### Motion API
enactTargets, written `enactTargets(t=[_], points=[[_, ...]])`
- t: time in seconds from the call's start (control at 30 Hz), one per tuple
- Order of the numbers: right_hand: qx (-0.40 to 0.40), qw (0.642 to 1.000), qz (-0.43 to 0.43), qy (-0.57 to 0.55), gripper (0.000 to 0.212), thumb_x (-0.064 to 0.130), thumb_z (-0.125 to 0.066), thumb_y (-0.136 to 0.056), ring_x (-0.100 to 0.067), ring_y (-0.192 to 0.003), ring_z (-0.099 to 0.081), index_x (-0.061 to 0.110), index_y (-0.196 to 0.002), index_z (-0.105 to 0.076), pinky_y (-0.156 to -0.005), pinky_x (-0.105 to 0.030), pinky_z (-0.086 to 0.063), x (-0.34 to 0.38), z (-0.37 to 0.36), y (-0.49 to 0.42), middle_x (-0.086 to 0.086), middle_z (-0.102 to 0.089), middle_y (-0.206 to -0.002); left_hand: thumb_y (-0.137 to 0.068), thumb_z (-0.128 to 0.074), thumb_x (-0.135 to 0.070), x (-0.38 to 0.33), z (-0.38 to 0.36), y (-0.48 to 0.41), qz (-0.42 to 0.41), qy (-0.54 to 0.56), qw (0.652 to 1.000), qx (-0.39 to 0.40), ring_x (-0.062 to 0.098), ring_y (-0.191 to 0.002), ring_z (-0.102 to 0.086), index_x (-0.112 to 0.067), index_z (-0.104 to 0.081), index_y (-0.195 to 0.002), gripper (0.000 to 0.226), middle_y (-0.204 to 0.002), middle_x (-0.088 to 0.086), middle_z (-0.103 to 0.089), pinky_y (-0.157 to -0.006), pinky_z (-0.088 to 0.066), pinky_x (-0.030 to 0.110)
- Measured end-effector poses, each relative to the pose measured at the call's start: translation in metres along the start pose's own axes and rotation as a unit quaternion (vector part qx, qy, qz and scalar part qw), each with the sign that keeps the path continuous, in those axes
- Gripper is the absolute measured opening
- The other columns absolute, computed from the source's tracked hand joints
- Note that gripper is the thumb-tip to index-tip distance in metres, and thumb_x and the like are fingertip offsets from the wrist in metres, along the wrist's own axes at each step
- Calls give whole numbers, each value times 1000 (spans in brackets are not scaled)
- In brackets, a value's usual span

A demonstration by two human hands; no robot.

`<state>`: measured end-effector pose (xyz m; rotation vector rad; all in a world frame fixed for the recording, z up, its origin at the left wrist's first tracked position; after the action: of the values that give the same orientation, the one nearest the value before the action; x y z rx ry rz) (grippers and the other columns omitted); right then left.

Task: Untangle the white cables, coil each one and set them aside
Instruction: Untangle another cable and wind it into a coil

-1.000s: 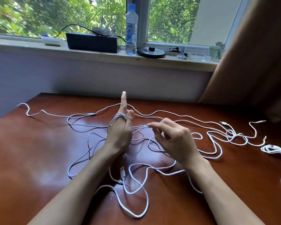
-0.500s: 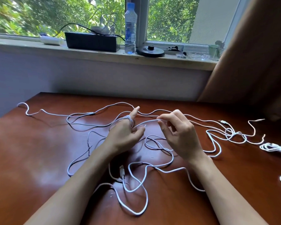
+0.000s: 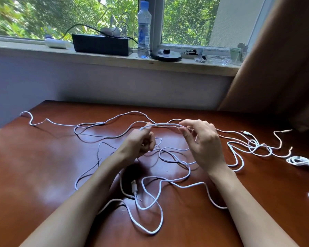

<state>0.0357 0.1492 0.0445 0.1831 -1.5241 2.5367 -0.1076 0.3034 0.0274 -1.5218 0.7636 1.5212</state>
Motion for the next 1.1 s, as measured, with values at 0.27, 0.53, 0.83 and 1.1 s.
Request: enactTargets(t=[0.27,0.53,0.83,1.1], points=[[27,989,-98,-111,6,17,-63,-100,-9,-85,-55,13,-104,-62,-80,-21,-46,-3,-6,5,8,-60,-94,-86,-35,-48,-4,0,2,51,203,972,103,8,-48,-10,-3,-53,-50,60,-57,-2,-14,-50,-3,24],[49,988,-85,-118,11,21,-67,-97,-20,-88,-63,21,-105,-75,-80,-39,-51,-6,-13,8,3,-67,-89,-90,-30,-36,-15,6,6,-31,433,899,56,15,-42,-8,-9,-46,-49,51,-49,1,-26,-48,-11,25],[188,949,-133,-213,9,23,-73,-92,-7,-52,-46,29,-98,-68,-57,-20,-39,9,-29,18,10,-59,-66,-99,-28,-35,-9,34,-1,-59,619,775,-113,15,-43,-26,-8,-56,-81,43,-57,-1,-31,-44,-23,23],[216,948,-128,-193,12,34,-78,-87,-6,-56,-50,27,-86,-69,-60,-23,-42,9,-29,20,13,-59,-61,-83,-38,-13,-9,31,-10,-36,530,822,-205,14,-52,-34,-5,-51,-95,19,-67,4,-43,-56,-29,26]])
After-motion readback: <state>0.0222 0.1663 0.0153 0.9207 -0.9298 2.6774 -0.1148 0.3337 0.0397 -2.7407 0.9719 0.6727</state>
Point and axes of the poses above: each hand's wrist, its own y-axis away from the middle knuckle, its own z-axis out of the back of the hand, x = y × z, the point moved 2 cm from there along -y, towards the middle knuckle
